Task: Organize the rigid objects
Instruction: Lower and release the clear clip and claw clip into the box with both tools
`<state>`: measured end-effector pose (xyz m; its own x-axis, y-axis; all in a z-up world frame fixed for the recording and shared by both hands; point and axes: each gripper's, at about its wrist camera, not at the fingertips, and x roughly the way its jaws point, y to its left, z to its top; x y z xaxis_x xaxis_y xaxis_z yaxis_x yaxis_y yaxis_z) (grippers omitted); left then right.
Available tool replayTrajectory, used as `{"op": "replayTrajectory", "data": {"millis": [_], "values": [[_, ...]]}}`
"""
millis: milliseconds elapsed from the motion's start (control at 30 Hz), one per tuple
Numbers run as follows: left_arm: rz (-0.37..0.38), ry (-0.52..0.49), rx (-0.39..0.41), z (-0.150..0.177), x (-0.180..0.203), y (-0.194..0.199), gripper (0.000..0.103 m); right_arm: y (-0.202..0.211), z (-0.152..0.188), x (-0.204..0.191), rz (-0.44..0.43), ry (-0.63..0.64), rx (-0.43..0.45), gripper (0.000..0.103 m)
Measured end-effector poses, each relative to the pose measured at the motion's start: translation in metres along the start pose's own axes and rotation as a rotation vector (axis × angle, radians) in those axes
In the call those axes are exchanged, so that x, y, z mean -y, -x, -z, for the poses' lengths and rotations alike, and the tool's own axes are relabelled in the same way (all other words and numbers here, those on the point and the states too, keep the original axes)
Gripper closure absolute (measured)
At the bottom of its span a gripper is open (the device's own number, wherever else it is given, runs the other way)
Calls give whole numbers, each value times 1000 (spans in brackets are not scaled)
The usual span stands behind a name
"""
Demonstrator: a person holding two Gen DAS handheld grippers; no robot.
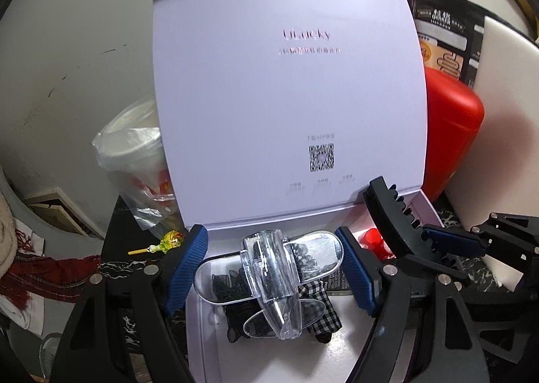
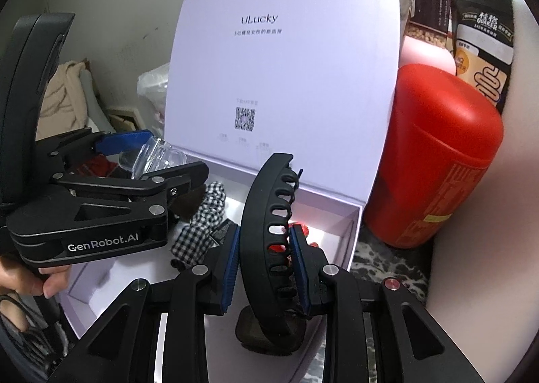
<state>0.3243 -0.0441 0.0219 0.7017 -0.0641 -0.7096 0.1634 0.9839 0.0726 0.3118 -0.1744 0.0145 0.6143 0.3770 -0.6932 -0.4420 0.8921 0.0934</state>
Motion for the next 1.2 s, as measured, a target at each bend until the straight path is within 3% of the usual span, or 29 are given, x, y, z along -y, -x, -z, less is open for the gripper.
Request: {"op": "replayTrajectory", "data": {"millis": [333,633,1133,1200], "values": [[2,13,-58,-4,-4,-21,26,-10,-1,-3,-1,10,-21,74],[-32,25,-176,-2,-8,-50,26,-11,-1,-8,16,23,-22,74],[-21,17,-134,2,-8,-41,26,-15,0,-11,26,29,-28,74],[-39,10,-141,2,-7,-42,25,-14,0,-9,26,24,-28,69]]}}
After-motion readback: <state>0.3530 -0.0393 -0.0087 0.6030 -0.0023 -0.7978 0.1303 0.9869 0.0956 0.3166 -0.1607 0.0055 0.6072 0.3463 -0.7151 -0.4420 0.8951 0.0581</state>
